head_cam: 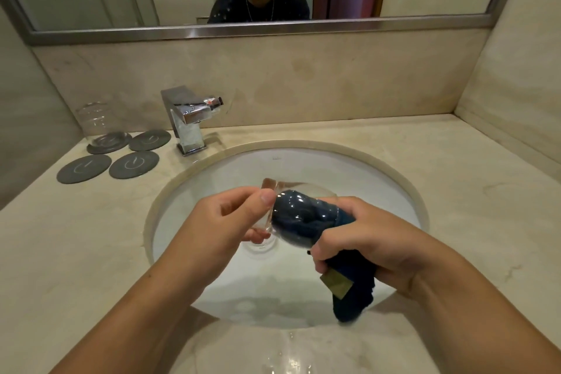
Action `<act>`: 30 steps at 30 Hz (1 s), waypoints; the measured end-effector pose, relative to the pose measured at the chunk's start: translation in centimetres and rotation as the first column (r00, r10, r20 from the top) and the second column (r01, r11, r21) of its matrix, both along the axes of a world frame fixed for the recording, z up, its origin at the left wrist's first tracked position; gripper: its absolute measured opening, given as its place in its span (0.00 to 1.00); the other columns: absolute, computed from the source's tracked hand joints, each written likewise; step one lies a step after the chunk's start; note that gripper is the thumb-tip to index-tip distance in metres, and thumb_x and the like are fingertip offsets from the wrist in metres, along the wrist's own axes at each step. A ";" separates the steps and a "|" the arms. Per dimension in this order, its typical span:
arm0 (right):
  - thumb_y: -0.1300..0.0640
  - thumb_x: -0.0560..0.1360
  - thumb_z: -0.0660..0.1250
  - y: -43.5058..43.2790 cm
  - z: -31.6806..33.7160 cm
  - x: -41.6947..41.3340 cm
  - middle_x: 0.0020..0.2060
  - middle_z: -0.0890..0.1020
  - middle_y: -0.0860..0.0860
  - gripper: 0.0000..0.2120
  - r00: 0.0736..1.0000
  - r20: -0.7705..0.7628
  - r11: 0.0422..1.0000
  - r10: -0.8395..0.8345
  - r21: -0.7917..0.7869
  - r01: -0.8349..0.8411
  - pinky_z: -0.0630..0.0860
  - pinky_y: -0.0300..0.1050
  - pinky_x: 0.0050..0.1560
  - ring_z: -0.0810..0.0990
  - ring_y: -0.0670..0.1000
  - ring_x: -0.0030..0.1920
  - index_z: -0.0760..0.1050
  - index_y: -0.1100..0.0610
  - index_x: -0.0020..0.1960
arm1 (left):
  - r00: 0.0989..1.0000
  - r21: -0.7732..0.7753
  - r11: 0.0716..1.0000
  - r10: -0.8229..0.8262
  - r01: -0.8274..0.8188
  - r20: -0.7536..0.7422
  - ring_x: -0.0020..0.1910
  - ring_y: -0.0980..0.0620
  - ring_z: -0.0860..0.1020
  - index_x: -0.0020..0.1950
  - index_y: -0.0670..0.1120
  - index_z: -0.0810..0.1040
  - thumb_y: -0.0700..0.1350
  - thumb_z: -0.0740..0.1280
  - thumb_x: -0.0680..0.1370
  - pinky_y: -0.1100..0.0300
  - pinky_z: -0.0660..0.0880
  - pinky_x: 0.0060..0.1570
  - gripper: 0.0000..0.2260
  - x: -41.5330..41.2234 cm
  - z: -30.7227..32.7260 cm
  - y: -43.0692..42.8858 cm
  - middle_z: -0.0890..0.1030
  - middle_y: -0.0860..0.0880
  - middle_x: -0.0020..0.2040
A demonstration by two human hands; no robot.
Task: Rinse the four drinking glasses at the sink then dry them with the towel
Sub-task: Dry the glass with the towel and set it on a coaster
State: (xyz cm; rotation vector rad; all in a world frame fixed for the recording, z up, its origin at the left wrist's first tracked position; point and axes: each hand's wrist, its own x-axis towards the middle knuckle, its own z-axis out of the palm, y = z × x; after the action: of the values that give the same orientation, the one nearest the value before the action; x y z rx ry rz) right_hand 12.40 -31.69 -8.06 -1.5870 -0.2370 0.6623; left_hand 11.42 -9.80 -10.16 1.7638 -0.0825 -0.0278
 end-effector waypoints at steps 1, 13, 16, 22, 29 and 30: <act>0.66 0.63 0.73 -0.1 0.0 0.0 0.32 0.80 0.57 0.12 1.000 -0.021 1.000 -0.008 0.016 0.008 0.79 0.43 0.33 0.81 0.53 0.31 0.85 0.54 0.43 | 1.000 0.001 1.000 -0.019 0.019 0.014 0.47 0.53 0.86 0.57 0.54 0.88 0.62 0.70 0.75 0.60 0.80 0.47 0.17 0.1 -0.1 0.1 0.89 0.51 0.51; 0.63 0.64 0.75 -0.4 0.2 0.0 0.32 0.79 0.58 0.08 0.999 0.030 0.999 -0.019 0.049 0.018 0.78 0.44 0.35 0.79 0.53 0.32 0.83 0.50 0.35 | 0.985 0.030 0.986 -0.167 0.166 0.036 0.61 0.52 0.84 0.71 0.66 0.76 0.66 0.68 0.73 0.51 0.79 0.62 0.26 0.2 -0.5 1.1 0.84 0.55 0.65; 0.61 0.64 0.77 0.0 0.0 -0.1 0.32 0.80 0.56 0.06 0.993 0.116 0.999 -0.027 -0.034 0.031 0.78 0.45 0.37 0.81 0.53 0.33 0.84 0.51 0.38 | 0.992 0.047 0.991 -0.125 0.124 0.005 0.45 0.51 0.86 0.62 0.64 0.82 0.69 0.66 0.72 0.53 0.83 0.50 0.21 0.1 -0.3 0.8 0.87 0.49 0.56; 0.66 0.70 0.80 0.1 0.0 -0.2 0.31 0.80 0.53 0.09 0.995 0.103 0.997 0.004 -0.080 0.004 0.78 0.45 0.36 0.80 0.52 0.33 0.86 0.54 0.46 | 0.989 0.128 0.983 -0.136 0.128 0.051 0.43 0.52 0.84 0.61 0.63 0.80 0.65 0.71 0.71 0.55 0.82 0.47 0.19 0.2 -0.5 1.0 0.86 0.49 0.54; 0.51 0.68 0.78 -0.3 -0.1 -0.1 0.33 0.80 0.50 0.06 0.999 -0.044 0.996 -0.018 0.086 0.022 0.77 0.42 0.32 0.77 0.48 0.31 0.88 0.48 0.44 | 0.961 0.238 0.948 -0.245 0.210 0.129 0.60 0.48 0.82 0.69 0.64 0.73 0.58 0.76 0.75 0.53 0.80 0.59 0.24 0.0 -0.6 1.2 0.80 0.55 0.64; 0.49 0.68 0.77 -0.3 -0.1 -0.1 0.33 0.79 0.51 0.07 0.998 -0.044 0.995 -0.032 0.092 0.036 0.76 0.43 0.32 0.77 0.48 0.31 0.87 0.49 0.45 | 0.957 0.267 0.942 -0.248 0.202 0.151 0.62 0.49 0.81 0.69 0.65 0.73 0.56 0.77 0.75 0.52 0.79 0.63 0.25 -0.1 -0.6 1.1 0.80 0.56 0.65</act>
State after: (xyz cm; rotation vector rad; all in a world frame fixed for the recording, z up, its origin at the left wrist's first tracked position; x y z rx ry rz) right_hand 12.25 -31.99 -8.16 -1.4838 -0.2056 0.6493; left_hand 11.29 -8.68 -10.74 1.9972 -0.4329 -0.0444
